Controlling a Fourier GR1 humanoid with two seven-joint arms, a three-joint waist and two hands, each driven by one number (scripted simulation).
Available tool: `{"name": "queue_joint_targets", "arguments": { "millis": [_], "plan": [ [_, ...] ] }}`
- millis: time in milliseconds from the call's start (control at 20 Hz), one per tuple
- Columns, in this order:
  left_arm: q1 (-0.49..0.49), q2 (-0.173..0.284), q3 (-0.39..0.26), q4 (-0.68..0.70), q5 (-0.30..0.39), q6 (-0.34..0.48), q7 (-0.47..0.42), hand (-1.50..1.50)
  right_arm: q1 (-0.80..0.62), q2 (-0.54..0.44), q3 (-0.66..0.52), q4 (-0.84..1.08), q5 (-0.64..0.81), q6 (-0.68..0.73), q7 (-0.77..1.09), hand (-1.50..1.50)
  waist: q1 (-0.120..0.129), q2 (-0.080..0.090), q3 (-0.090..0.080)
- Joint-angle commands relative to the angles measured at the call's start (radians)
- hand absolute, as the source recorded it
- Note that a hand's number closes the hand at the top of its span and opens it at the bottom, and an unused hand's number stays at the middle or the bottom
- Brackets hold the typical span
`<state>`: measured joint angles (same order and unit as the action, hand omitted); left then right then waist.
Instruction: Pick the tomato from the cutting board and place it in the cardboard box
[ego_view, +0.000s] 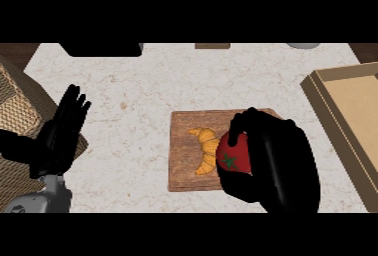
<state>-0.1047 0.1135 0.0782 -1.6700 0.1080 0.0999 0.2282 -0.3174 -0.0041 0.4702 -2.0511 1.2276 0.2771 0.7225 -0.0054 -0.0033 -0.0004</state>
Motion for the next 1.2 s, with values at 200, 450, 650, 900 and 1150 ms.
{"name": "queue_joint_targets", "arguments": {
  "millis": [200, 450, 650, 900, 1150],
  "plan": [
    [0.022, -0.003, 0.003, -0.025, -0.001, 0.002, 0.001, 0.0, -0.078, -0.051, -0.294, -0.081, -0.015, 0.013, 0.038, 1.5, 0.005, 0.003, 0.001],
    [-0.013, -0.025, -0.03, -0.035, -0.029, 0.029, 0.033, 0.0, -0.096, -0.125, -0.476, -0.012, -0.123, 0.059, -0.025, 1.5, 0.005, 0.004, 0.001],
    [0.006, -0.004, -0.003, -0.029, 0.002, -0.012, 0.012, 0.0, -0.164, -0.182, -0.622, 0.109, -0.193, 0.016, -0.089, 1.5, 0.01, 0.005, 0.001],
    [-0.013, 0.008, 0.012, -0.043, 0.016, -0.012, 0.05, 0.0, -0.104, -0.292, -0.658, 0.153, -0.113, -0.041, -0.155, 1.5, 0.009, 0.004, 0.001],
    [0.036, -0.029, -0.027, -0.043, -0.018, -0.001, 0.01, 0.0, -0.161, -0.424, -0.791, 0.413, -0.18, -0.106, -0.316, 1.5, 0.011, 0.005, 0.001]
  ]
}}
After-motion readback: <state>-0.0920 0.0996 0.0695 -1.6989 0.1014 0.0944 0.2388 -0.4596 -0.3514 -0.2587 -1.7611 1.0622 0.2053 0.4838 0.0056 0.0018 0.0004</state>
